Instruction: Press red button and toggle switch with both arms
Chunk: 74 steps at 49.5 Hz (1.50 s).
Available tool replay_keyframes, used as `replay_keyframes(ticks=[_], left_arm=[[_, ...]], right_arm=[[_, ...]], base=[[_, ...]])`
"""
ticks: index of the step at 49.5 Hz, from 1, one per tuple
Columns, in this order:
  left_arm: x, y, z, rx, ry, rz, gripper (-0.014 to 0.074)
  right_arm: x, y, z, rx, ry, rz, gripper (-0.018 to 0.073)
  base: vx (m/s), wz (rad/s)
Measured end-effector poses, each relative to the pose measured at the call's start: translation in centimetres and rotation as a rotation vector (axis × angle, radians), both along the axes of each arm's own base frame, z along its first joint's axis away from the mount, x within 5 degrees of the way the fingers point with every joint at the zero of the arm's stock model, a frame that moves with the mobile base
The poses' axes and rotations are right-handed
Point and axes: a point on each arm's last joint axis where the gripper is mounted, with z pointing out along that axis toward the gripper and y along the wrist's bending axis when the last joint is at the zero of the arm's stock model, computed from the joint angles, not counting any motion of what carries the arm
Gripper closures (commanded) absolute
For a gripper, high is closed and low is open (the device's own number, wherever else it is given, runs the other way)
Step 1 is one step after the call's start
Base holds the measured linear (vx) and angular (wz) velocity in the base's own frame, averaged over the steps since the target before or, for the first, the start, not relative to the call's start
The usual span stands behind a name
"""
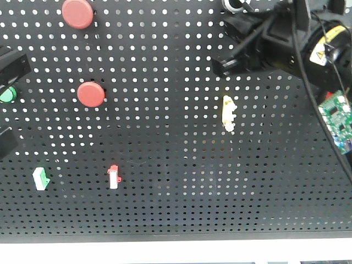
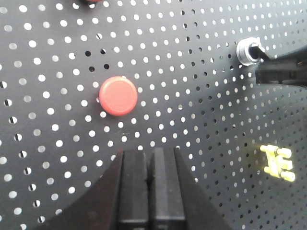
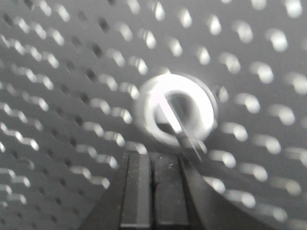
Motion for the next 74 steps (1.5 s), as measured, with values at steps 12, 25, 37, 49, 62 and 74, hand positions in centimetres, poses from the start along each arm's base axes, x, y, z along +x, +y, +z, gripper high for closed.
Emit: replay_keyframes(ticks=[12,25,37,49,62,74], left_arm=[[0.0,0.0,0.0,0.0,0.0,0.0,0.0595],[0.0,0.0,0.0,0.0,0.0,0.0,0.0595],[0.0,0.0,0.0,0.0,0.001,0.0,0.0595],[0.0,0.0,0.0,0.0,0.001,0.0,0.0595],[-1.4,1.6,-3.5,0.035,0.038,0.049,0.0595],[-6.2,6.6,-14.7,-0.03,0.165,0.275,0.0595]], right_arm=[[-5.2,0.1,0.4,0.021,-0.049,0.092,0.0559],[-8.2,-1.4,-0.9,0.027,-0.067,0.103,0.0559],[-8.3,-1.5,-0.9,0.028,-0.066,0.103,0.0559],[-8.3,-1.5,-0.9,0.028,-0.066,0.103,0.0559],[-8.3,-1.5,-0.9,0.028,-0.066,0.103,0.0559],[-8.3,-1.5,-0.9,0.028,-0.066,0.103,0.0559]], base=[[0.0,0.0],[0.0,0.0],[0.0,0.0],[0.0,0.0],[0.0,0.0],[0.0,0.0]])
